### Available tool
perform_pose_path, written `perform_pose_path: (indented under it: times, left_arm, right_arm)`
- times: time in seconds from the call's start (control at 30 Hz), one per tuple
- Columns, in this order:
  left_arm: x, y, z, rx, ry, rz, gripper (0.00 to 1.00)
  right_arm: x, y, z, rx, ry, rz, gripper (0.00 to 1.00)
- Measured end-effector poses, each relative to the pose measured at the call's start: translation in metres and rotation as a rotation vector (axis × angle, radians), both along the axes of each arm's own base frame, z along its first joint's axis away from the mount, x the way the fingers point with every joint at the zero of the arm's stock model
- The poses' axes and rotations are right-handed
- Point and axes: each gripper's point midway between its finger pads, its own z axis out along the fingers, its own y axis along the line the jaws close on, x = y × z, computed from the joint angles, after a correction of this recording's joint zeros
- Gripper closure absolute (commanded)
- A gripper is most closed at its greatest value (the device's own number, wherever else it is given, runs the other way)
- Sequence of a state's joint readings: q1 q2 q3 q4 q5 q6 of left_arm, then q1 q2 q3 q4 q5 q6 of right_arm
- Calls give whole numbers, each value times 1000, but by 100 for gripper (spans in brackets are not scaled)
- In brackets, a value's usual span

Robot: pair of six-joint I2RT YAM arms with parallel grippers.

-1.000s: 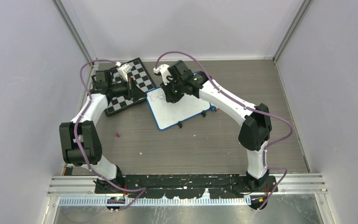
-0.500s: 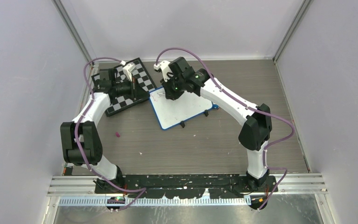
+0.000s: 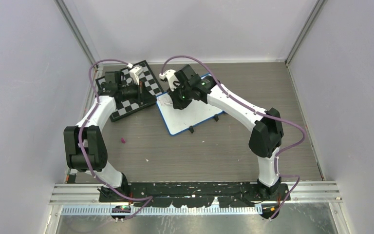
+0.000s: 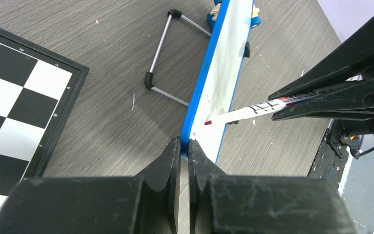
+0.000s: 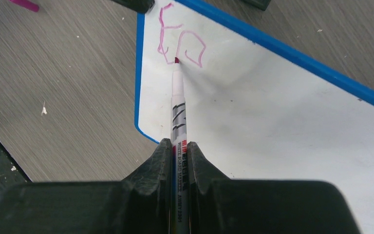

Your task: Write a sentence on the whiteboard

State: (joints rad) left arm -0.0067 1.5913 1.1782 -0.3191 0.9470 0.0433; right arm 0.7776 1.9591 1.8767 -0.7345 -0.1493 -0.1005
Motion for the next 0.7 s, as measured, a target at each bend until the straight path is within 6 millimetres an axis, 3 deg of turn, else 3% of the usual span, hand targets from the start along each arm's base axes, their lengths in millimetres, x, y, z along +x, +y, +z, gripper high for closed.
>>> perform_pose_path:
  times: [0.13,0.2,0.4,0.57,0.7]
  left_arm:
    - [2,2,-3,12,-2,6,100]
    - [3,2,-3,15,-6,7,95]
    - [0,-1,-3,10,-1,-8,58]
    - [-9,-13,1,-26,28,-44,47]
    - [-9,-20,12,-70,43,-58,45]
  right_arm:
    - [-4,-3,-10,-16,19,5,100]
    - [-4,-4,-12,-19,25,6,100]
    - [-3,-9,-11,-20,30,1,100]
    - [-4,-17,0,-8,30,0,100]
    - [-13,-26,23,28,18,11,100]
